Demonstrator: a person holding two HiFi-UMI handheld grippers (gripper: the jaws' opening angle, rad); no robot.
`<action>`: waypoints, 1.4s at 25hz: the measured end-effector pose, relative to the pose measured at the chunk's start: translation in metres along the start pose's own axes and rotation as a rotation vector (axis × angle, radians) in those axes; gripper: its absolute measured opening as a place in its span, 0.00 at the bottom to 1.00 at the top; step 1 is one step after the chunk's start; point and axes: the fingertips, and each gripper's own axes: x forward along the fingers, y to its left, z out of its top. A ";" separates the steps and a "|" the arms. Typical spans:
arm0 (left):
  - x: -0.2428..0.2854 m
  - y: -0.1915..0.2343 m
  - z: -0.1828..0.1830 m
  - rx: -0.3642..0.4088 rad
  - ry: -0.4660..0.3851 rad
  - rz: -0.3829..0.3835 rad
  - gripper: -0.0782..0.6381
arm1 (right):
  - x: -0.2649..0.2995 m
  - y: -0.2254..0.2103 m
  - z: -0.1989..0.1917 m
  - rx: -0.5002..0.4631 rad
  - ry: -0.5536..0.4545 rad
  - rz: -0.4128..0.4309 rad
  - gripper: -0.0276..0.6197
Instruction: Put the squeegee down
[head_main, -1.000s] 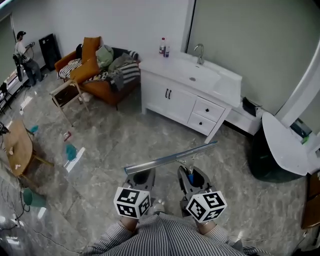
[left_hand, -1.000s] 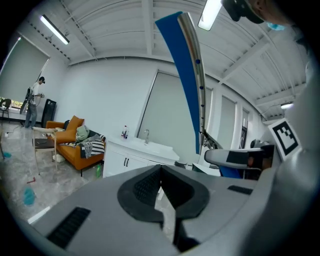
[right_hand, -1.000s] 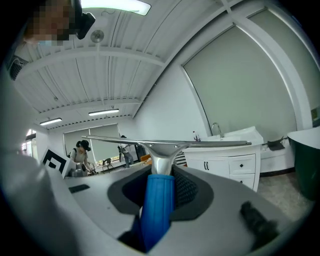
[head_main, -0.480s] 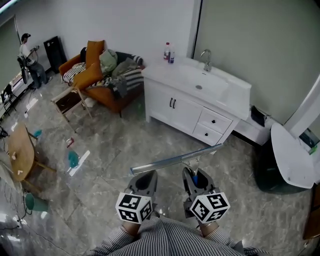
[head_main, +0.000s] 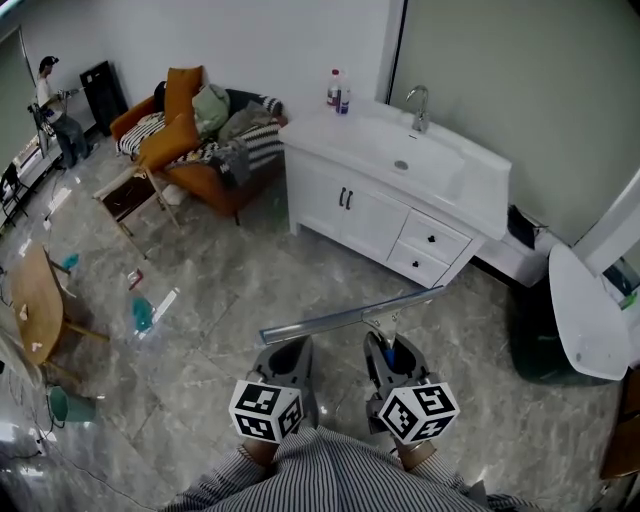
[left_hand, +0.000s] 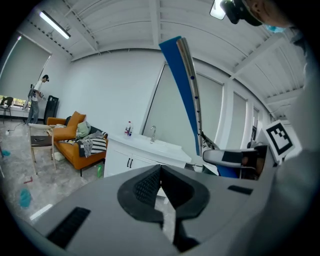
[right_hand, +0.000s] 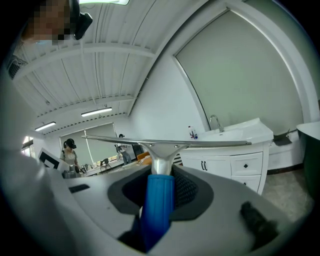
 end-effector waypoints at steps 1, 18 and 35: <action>0.007 0.007 0.005 -0.002 -0.002 -0.002 0.13 | 0.009 -0.003 0.003 0.004 0.001 -0.007 0.20; 0.150 0.159 0.130 0.029 -0.058 -0.046 0.13 | 0.215 -0.033 0.090 -0.001 -0.070 -0.059 0.20; 0.221 0.240 0.149 0.011 0.002 -0.118 0.13 | 0.330 -0.038 0.102 0.020 -0.053 -0.101 0.20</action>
